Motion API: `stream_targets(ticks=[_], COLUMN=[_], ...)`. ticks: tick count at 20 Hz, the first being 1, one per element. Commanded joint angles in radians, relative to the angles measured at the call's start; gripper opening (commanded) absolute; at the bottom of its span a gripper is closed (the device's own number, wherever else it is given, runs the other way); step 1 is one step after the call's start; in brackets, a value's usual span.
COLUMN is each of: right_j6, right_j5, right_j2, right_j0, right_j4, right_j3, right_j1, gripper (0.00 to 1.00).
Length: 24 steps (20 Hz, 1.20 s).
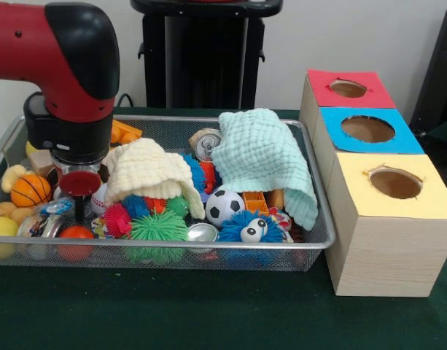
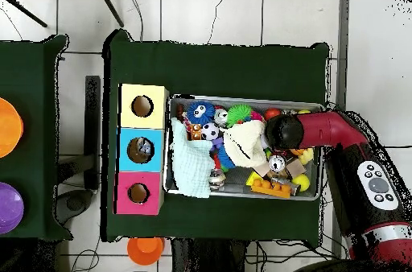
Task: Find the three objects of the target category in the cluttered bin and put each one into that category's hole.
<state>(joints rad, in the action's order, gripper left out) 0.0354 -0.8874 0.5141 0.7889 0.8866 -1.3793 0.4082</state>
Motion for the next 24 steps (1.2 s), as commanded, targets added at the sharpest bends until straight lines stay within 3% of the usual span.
stream_targets(ticks=[1,12,13,24], right_j6=[-0.036,-0.063,-0.063,-0.066], right_j5=[-0.006,0.021,0.023,0.037], right_j2=[-0.056,-0.04,-0.038,-0.029], right_j0=[-0.019,-0.002,-0.001,0.007], right_j4=[0.088,0.067,0.065,0.059], right_j3=[0.062,0.051,0.05,0.047], right_j1=[-0.031,-0.022,-0.022,-0.021], gripper=[1.0,1.0,0.0,0.0])
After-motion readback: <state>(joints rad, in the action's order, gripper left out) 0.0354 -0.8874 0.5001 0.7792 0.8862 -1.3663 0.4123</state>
